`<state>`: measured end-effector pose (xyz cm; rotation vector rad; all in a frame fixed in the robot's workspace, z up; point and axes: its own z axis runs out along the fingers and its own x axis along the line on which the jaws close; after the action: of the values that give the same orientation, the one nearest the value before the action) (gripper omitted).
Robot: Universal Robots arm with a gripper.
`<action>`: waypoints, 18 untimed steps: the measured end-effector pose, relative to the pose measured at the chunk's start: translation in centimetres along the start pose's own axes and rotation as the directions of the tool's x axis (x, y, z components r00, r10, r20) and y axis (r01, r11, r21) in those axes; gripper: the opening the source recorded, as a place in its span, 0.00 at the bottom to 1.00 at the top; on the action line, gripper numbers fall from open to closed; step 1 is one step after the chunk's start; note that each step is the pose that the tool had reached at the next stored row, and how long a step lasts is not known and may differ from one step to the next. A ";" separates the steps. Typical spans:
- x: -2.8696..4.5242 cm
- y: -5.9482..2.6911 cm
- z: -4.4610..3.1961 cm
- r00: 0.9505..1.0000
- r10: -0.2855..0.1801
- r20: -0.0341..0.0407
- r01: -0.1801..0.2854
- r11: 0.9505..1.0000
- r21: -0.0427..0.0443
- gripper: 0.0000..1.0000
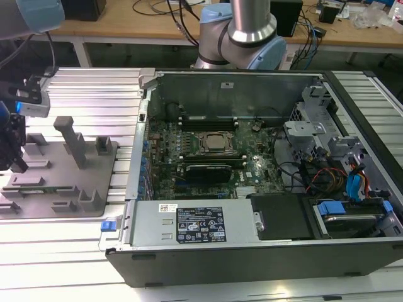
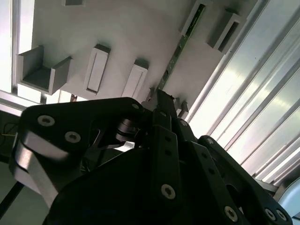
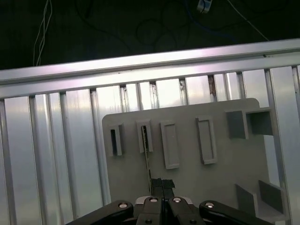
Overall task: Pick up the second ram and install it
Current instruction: 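Pick up the second ram and move it above second insertion slot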
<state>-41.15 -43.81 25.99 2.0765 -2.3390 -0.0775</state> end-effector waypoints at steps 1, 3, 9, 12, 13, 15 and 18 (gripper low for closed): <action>0.02 -0.02 0.58 1.000 0.000 0.000 0.000 1.000 0.000 0.08; 0.03 -0.05 1.12 1.000 -0.001 0.000 0.001 1.000 0.000 0.08; 0.14 -0.09 1.83 1.000 -0.017 -0.001 0.017 1.000 -0.002 0.08; 0.35 -0.13 2.14 1.000 -0.024 -0.001 0.024 1.000 -0.002 0.08; 0.51 -0.16 2.33 1.000 -0.031 -0.002 0.031 1.000 -0.002 0.08; 0.59 -0.17 2.54 0.999 -0.041 -0.002 0.041 0.999 -0.003 0.08; 0.65 -0.20 2.84 0.998 -0.069 -0.003 0.069 0.998 -0.003 0.08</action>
<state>-41.15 -44.40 23.13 2.1537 -2.2639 -0.0783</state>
